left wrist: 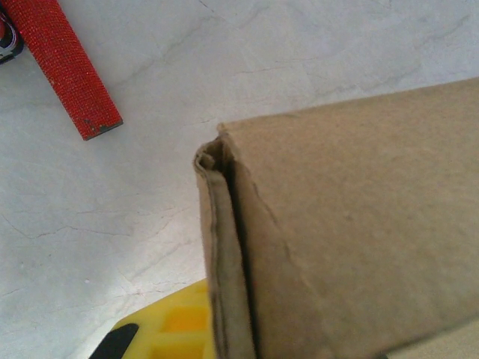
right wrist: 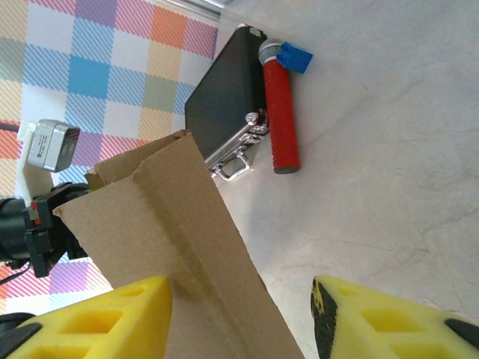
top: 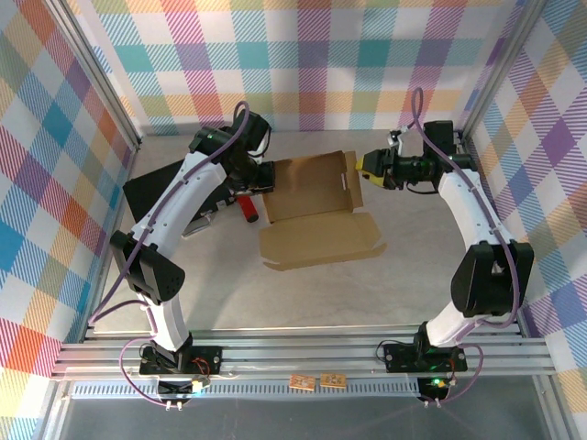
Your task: Fold the paper box
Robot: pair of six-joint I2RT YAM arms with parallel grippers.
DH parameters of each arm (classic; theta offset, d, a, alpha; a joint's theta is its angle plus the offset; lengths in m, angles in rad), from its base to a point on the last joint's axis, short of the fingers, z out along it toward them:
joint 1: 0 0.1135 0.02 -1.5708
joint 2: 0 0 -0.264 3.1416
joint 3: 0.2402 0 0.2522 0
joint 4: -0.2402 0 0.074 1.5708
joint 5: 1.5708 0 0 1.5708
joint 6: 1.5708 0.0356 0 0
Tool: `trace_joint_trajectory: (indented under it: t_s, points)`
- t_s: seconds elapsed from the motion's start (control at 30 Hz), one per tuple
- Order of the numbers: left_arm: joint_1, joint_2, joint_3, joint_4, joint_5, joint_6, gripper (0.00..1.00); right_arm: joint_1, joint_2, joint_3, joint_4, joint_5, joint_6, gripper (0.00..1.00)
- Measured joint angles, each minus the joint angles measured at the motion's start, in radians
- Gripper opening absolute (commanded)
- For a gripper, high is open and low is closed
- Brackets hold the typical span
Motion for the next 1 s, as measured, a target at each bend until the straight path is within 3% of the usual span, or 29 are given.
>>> trace_joint_trajectory:
  t_s: [0.23, 0.4, 1.0]
  points:
    - [0.0, 0.0, 0.0, 0.0, 0.0, 0.0, 0.0, 0.048, 0.001, 0.013, -0.008, -0.016, -0.027, 0.51]
    - [0.0, 0.0, 0.0, 0.0, 0.0, 0.0, 0.0, 0.093, 0.001, 0.031, -0.071, 0.049, -0.074, 0.5]
    - [0.0, 0.0, 0.0, -0.001, -0.003, 0.0, 0.0, 0.306, 0.041, 0.228, -0.291, 0.602, -0.239, 0.35]
